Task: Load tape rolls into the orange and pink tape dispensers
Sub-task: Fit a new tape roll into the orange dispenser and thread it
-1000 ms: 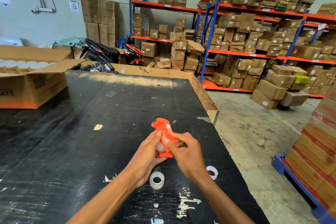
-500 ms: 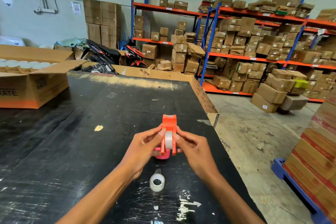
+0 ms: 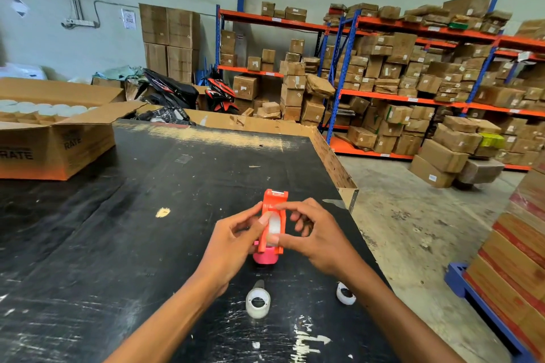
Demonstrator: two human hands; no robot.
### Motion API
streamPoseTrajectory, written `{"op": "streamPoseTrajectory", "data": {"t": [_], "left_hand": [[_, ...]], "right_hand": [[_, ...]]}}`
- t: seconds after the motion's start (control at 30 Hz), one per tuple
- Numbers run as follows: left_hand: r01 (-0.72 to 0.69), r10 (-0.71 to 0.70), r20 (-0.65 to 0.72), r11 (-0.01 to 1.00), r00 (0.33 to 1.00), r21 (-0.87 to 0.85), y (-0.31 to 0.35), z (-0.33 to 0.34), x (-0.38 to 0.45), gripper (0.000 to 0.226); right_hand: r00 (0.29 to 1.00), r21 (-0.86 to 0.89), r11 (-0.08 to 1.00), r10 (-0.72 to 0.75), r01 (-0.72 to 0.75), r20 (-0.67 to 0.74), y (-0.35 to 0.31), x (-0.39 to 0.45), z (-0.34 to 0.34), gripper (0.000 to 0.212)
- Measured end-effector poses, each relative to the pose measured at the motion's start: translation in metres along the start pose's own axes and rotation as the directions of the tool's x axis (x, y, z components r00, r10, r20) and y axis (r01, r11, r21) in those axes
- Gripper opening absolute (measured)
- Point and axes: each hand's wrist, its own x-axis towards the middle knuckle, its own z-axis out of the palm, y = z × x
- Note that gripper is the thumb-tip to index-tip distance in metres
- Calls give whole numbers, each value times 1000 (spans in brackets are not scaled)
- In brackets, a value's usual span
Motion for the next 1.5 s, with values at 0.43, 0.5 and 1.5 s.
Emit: {"op": "streamPoseTrajectory", "data": {"t": [0.43, 0.5, 1.5], "left_hand": [[36, -38, 44, 999, 998, 29, 3, -2, 0, 33], [36, -39, 61, 998, 997, 49, 3, -2, 0, 31], [280, -271, 177, 960, 946, -26, 11, 16, -11, 48]], "right_hand": [[990, 52, 989, -138, 139, -20, -11, 14, -13, 9], [984, 16, 985, -170, 171, -52, -14, 23, -18, 7], [999, 10, 1000, -24, 24, -32, 1, 41, -16, 18]]}}
